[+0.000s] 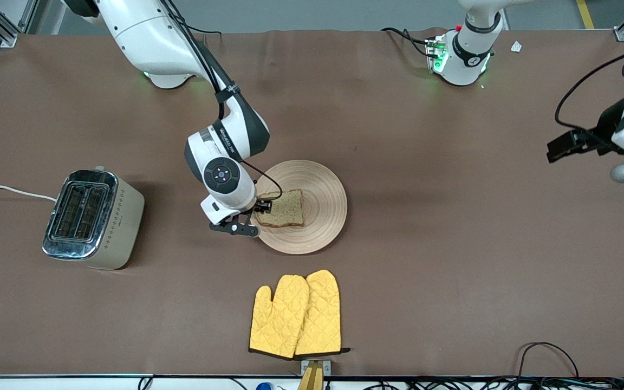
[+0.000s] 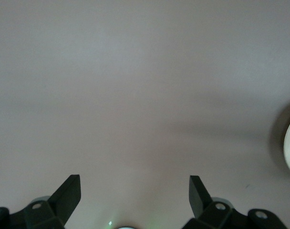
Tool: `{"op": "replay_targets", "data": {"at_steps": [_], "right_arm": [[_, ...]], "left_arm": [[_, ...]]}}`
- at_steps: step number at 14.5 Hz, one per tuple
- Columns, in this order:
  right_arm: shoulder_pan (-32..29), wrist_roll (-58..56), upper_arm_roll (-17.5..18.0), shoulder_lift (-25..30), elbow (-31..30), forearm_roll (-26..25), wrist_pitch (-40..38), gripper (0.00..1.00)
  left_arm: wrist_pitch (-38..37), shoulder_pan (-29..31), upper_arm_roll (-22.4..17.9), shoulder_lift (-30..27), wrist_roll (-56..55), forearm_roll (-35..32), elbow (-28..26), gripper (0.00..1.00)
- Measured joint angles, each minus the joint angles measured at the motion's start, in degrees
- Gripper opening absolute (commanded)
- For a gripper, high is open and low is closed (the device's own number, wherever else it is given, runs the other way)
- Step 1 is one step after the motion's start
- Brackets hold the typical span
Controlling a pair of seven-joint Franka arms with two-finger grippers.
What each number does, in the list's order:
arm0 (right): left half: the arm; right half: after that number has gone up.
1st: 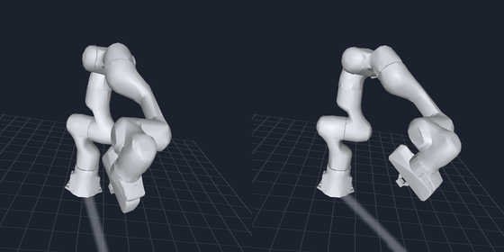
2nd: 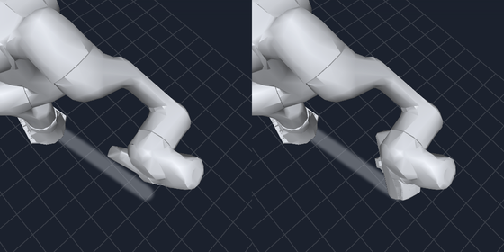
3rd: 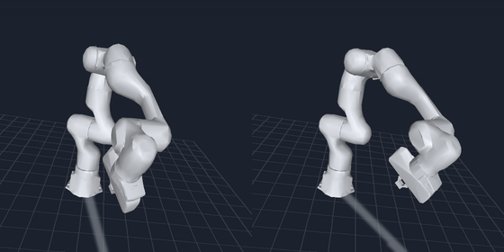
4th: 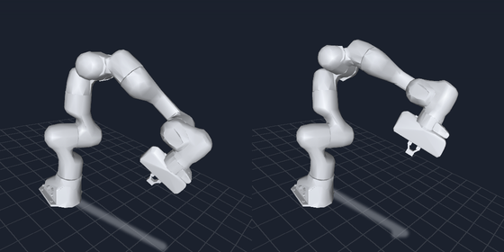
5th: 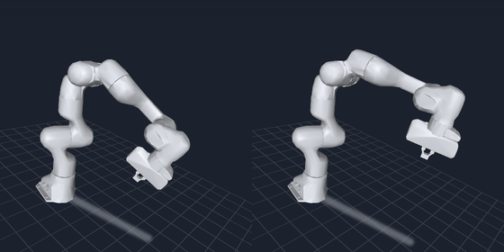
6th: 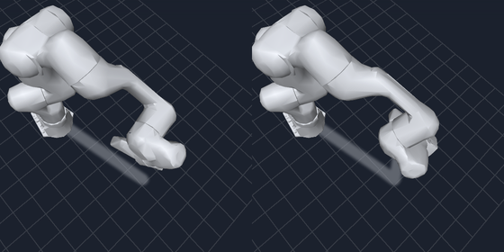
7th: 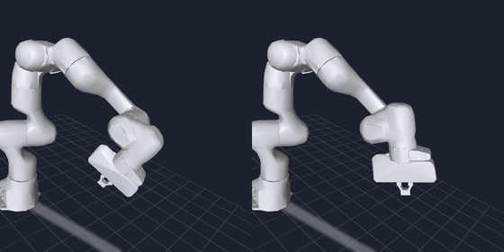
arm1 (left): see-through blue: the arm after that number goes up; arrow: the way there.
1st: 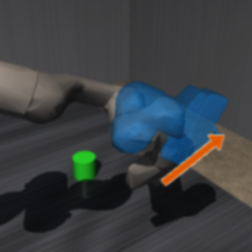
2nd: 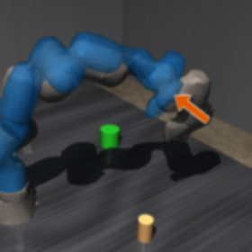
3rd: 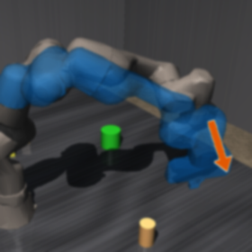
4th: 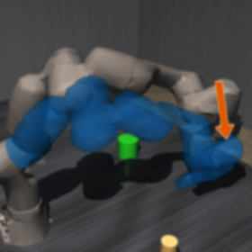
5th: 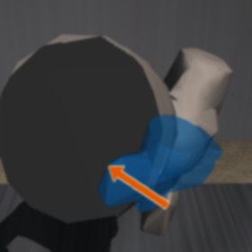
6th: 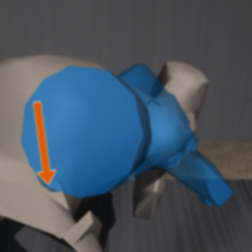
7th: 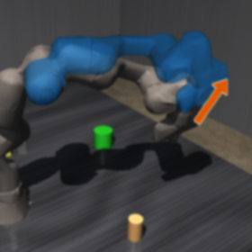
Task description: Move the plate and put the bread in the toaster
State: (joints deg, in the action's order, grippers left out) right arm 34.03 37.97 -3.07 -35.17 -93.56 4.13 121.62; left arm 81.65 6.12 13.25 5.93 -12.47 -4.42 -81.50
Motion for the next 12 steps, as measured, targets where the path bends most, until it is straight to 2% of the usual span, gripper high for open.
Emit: {"op": "replay_targets", "data": {"at_steps": [2,5,8,12], "right_arm": [[0.65,0.54,0.0,-0.28,0.01,-0.02,0.24,0.65],[1.14,0.88,0.0,-0.56,0.03,-0.04,0.8,0.64],[1.28,0.93,0.0,-1.11,0.05,-0.05,1.58,0.64],[1.3,0.94,0.0,-1.69,0.05,-0.05,2.0,0.6]], "left_arm": [[-2.52,-4.48,-3.81,-1.65,0.83,0.0,-0.61,1.0],[-2.36,-8.26,-6.84,-4.43,0.92,0.05,-3.65,1.0],[0.54,-9.05,-8.16,-7.92,1.34,1.34,-7.85,1.0],[2.44,-8.96,-8.58,-8.66,1.45,1.7,-8.69,1.0]]}}
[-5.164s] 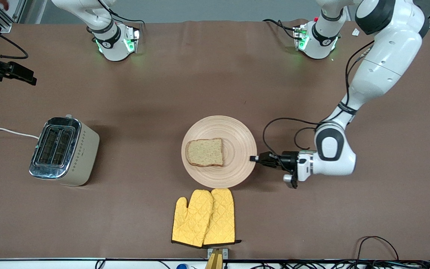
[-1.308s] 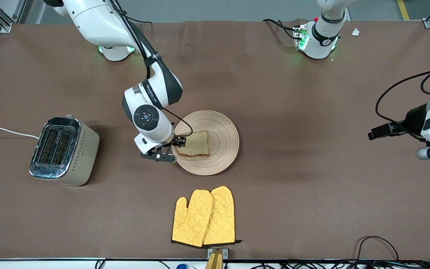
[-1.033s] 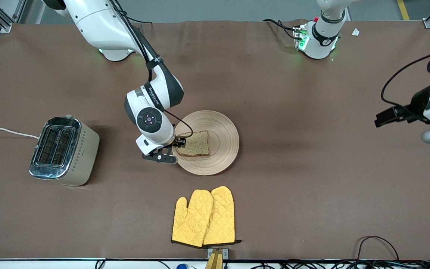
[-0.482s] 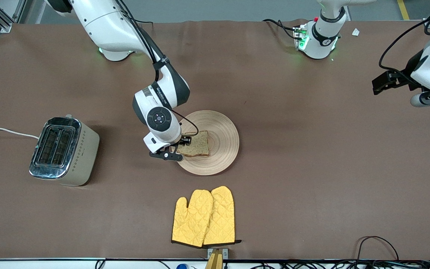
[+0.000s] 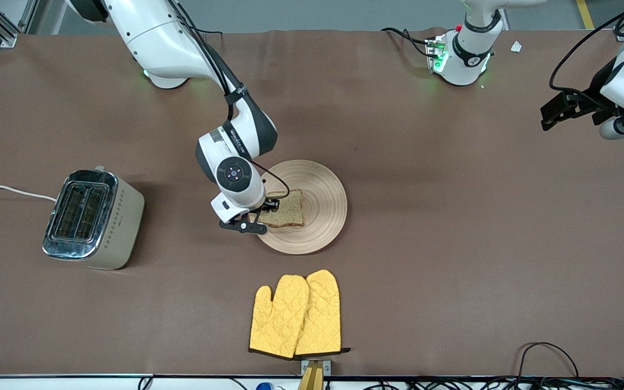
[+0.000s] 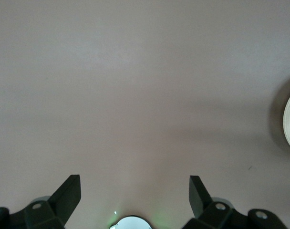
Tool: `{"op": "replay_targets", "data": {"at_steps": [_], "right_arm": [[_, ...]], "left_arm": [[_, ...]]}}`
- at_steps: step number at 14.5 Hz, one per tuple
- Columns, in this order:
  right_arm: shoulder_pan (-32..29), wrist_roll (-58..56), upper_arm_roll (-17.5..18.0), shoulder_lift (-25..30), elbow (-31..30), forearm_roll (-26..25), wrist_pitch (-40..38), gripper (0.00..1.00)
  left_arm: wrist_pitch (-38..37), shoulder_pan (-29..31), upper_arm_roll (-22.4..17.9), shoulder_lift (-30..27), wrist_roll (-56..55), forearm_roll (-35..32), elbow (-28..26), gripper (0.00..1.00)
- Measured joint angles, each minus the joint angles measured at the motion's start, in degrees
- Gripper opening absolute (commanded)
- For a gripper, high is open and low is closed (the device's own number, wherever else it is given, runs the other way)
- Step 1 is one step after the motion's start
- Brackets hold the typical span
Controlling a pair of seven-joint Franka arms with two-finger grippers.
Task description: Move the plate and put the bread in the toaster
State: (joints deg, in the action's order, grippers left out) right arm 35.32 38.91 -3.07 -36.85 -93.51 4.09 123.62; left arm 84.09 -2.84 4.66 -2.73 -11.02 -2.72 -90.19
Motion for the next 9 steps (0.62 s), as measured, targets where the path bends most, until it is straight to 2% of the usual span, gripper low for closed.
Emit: {"op": "replay_targets", "data": {"at_steps": [9], "right_arm": [[0.1,0.05,0.0,-0.61,0.0,0.0,0.18,0.57]], "left_arm": [[4.63,-0.02,-0.02,0.46,0.23,0.89,0.1,1.0]]}}
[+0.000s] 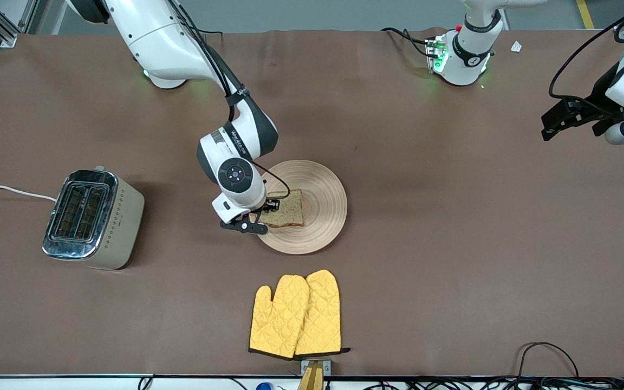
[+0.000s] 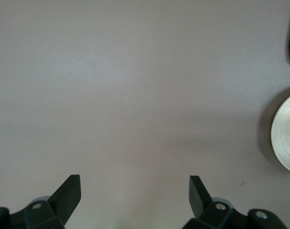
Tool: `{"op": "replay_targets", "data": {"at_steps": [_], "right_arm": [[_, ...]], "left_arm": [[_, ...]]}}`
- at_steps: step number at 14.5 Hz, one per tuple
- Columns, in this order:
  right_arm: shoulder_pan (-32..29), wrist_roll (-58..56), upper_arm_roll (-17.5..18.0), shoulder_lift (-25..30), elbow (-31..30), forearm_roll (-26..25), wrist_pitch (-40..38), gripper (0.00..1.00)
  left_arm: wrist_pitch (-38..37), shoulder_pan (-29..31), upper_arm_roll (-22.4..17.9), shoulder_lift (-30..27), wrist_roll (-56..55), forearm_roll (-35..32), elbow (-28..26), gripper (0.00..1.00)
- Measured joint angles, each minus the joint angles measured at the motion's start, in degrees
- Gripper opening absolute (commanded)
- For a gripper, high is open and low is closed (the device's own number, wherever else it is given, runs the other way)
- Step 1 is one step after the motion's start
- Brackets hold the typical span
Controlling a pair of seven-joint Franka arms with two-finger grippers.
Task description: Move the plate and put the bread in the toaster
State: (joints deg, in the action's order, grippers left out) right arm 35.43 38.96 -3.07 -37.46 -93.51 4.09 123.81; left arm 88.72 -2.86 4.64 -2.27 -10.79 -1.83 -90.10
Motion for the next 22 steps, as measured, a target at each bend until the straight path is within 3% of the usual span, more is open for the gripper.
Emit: {"op": "replay_targets", "data": {"at_steps": [3,6,10,13,19,22], "right_arm": [[0.02,0.01,0.0,-0.37,0.03,0.0,0.17,0.57],[0.03,0.04,0.0,-0.4,0.07,0.0,0.17,0.47],[0.08,0.08,0.06,-0.4,0.17,0.0,0.25,0.26],[0.08,0.11,0.05,-0.4,0.2,0.0,0.23,0.01],[0.08,0.12,0.0,-0.41,1.57,0.0,-0.49,0.0],[0.08,0.1,-0.05,-0.35,6.65,-0.05,-8.18,0.0]], "left_arm": [[0.49,0.03,-0.01,0.06,0.0,0.75,0.0,1.0],[0.72,0.18,-0.06,0.43,0.0,0.83,-0.01,1.0],[1.5,1.31,-0.22,1.01,0.01,0.84,-0.01,1.0],[1.53,1.49,-0.23,1.19,0.02,0.86,-0.01,1.0],[1.53,1.7,-0.26,1.21,0.02,0.87,-0.01,1.0],[1.53,2.03,-0.28,1.23,0.03,0.87,-0.02,1.0]]}}
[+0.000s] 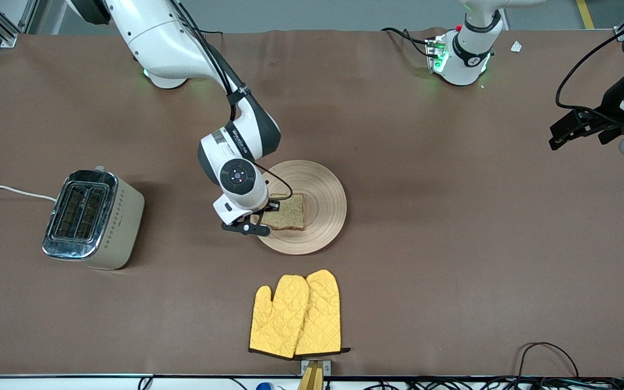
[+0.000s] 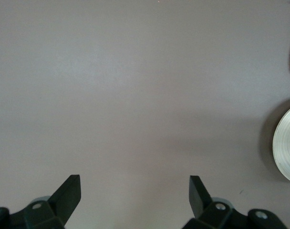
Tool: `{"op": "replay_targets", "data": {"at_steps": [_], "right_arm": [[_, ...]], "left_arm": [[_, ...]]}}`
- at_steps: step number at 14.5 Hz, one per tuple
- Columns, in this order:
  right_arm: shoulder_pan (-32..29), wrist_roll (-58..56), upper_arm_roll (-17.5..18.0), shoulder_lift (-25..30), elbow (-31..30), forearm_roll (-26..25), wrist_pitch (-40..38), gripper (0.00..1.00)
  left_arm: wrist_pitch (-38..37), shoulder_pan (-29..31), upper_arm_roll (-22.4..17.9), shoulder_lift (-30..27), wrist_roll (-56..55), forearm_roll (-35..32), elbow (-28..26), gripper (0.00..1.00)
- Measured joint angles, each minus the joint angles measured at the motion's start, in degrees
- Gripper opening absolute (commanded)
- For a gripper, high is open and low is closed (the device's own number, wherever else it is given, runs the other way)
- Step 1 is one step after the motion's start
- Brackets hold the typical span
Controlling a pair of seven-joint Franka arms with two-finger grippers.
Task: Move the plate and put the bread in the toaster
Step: 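Lift the bread with the right gripper and carry it to the toaster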
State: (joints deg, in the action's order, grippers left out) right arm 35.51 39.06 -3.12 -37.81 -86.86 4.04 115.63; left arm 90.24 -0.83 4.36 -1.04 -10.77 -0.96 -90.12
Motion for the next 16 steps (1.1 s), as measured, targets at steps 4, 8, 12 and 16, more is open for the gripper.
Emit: {"op": "replay_targets", "data": {"at_steps": [4,8,12,16], "right_arm": [[-0.38,-3.11,-0.76,1.71,10.59,-4.31,-17.34,0.0],[-2.48,-8.57,-1.29,3.94,15.4,-16.08,-32.86,0.0],[-2.22,-9.26,-0.96,4.02,17.31,-34.31,-47.96,0.0],[-2.54,-9.39,-1.09,3.9,17.29,-48.08,-57.95,0.0]], "left_arm": [[0.0,0.02,0.0,0.01,0.0,0.0,-0.01,1.0],[-0.01,0.06,0.0,0.01,0.0,0.0,-0.01,1.0],[-0.02,0.06,0.0,0.01,0.0,0.0,0.0,1.0],[-0.06,0.07,-0.01,0.01,0.0,0.0,0.0,1.0]]}}
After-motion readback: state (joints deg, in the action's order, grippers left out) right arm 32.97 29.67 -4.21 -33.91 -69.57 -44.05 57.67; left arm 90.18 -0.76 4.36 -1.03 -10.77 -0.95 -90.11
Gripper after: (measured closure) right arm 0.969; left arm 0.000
